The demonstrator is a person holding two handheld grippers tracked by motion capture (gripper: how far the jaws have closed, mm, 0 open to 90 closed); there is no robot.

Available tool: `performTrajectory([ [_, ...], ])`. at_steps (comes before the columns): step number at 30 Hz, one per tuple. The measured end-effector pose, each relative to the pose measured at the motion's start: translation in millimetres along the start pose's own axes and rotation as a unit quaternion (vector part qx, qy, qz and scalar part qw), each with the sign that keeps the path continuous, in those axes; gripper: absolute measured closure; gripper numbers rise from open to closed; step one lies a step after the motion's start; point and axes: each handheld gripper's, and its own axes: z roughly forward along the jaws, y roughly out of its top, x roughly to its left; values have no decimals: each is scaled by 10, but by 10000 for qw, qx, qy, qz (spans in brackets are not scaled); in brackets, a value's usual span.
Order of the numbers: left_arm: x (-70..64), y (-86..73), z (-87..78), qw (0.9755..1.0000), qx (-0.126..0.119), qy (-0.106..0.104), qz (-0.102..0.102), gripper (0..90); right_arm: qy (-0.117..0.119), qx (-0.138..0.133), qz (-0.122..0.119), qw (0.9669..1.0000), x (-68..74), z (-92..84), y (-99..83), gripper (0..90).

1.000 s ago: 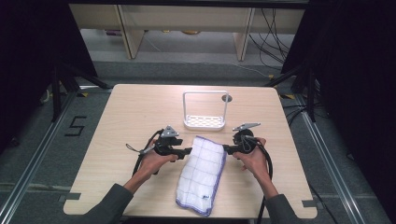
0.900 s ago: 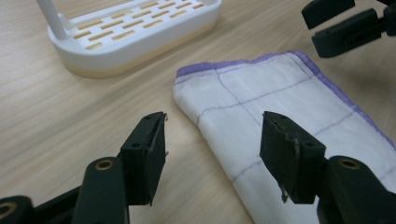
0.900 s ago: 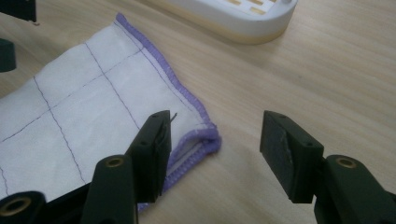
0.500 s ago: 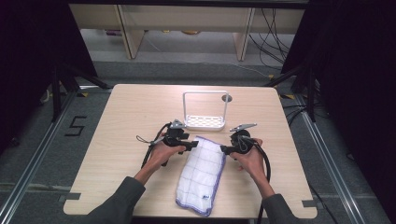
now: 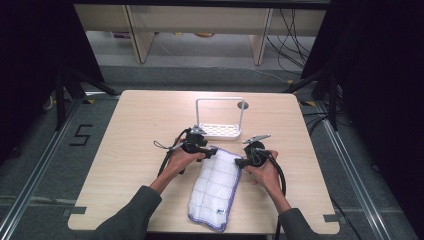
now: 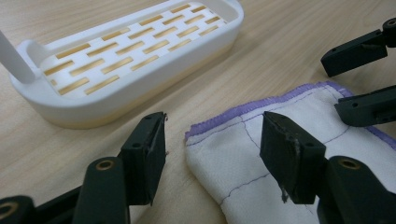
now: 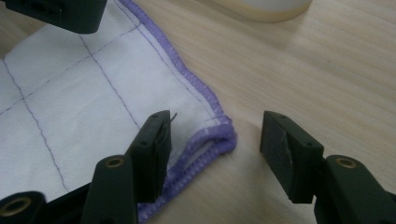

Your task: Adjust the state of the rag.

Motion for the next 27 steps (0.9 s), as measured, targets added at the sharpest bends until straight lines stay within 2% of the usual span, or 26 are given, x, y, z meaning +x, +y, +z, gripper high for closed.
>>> performTrajectory([
  [1, 5, -1, 13, 9999, 84, -17, 78, 415, -14, -12, -23, 10000, -7, 9, -3, 441],
  [2, -1, -9, 26, 9999, 96, 21, 73, 418, -31, -26, 6, 10000, -10, 17, -5, 440],
  [4, 21, -20, 57, 9998, 172, -29, 81, 425, 4, -10, 56, 10000, -14, 20, -3, 443],
  [9, 9, -31, 74, 9997, 183, -70, 154, 455, 2, -14, 46, 10000, -9, 27, 2, 459],
  [10, 0, -28, 73, 9994, 206, -68, 267, 486, 28, -16, 2, 10000, -4, 27, 4, 484],
  [11, 0, -28, 73, 9994, 206, -68, 267, 512, 28, -16, 2, 10000, -4, 27, 4, 484],
  [12, -7, -25, 74, 9993, 206, -104, 293, 512, 34, -22, -35, 10000, 0, 31, 6, 500],
  [13, -13, -24, 74, 9992, 205, -105, 324, 552, -34, -36, -92, 9999, 1, 40, 9, 544],
  [15, -13, -27, 75, 9991, 211, -108, 353, 593, 21, -24, -70, 10000, 4, 36, 12, 575],
  [16, -10, -29, 73, 9991, 195, -109, 357, 593, 46, -63, -93, 9999, -7, 45, 8, 619],
  [17, -7, -30, 70, 9991, 186, -122, 349, 631, 233, -82, 49, 9997, -3, 37, 11, 665],
  [18, -6, -30, 64, 9991, 177, -92, 364, 698, 325, -133, 117, 9993, -28, 47, 12, 742],
  [19, -11, -31, 57, 9992, 153, -73, 363, 698, 325, -133, 117, 9993, -28, 47, 12, 742],
  [20, -14, -34, 49, 9992, 130, -97, 370, 725, 406, -178, 93, 9990, -40, 61, 11, 777],
  [21, -16, -35, 34, 9990, 115, -96, 411, 753, 447, -110, 177, 9988, -35, 56, 13, 803],
  [22, -16, -37, 16, 9989, 98, -93, 457, 786, 472, -188, 124, 9986, -19, 54, 22, 828],
  [24, -17, -46, -29, 9986, 40, -76, 515, 793, 485, -224, 81, 9985, -15, 47, 30, 834],
  [25, -16, -54, -55, 9987, -5, -50, 504, 798, 448, -347, 81, 9984, -7, 60, 38, 836],
  [27, -4, -74, -111, 9986, -58, -35, 521, 807, 499, -288, 23, 9983, 16, 18, 67, 839],
])
